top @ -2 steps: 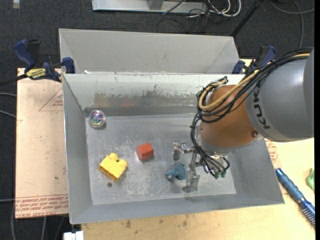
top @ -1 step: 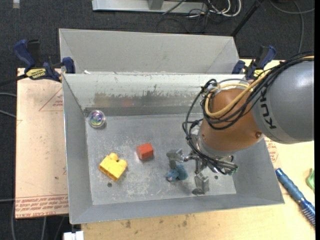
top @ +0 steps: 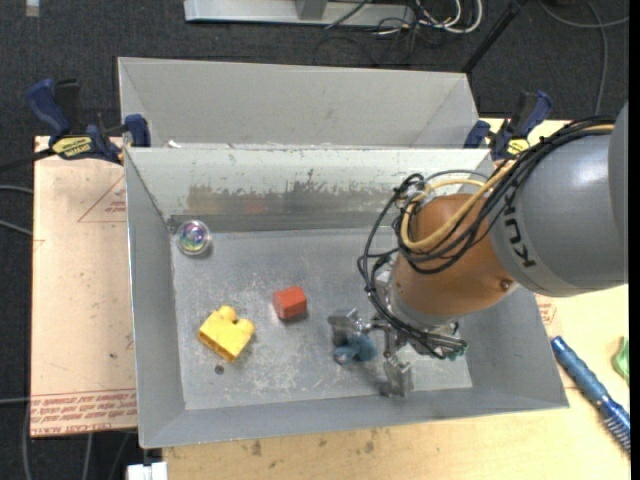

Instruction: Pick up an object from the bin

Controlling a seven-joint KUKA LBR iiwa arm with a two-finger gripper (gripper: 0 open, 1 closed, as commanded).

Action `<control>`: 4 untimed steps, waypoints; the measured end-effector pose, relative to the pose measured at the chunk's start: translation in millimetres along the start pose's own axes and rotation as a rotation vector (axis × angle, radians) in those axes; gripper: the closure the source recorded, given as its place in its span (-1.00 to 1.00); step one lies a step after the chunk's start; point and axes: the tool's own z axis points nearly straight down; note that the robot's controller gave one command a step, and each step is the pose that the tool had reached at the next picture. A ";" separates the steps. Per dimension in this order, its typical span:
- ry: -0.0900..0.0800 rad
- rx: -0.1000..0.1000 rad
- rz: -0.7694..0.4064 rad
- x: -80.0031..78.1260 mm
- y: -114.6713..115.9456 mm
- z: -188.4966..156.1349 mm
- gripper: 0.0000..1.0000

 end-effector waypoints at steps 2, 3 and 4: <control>-0.002 -0.001 0.003 -0.8 -0.1 -0.4 1.00; 0.002 0.000 0.005 -1.8 0.0 -15.0 1.00; 0.000 0.002 0.008 -3.4 -0.2 -49.2 1.00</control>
Offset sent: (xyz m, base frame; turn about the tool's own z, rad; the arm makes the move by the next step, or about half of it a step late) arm 0.0000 0.0000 0.0000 0.0000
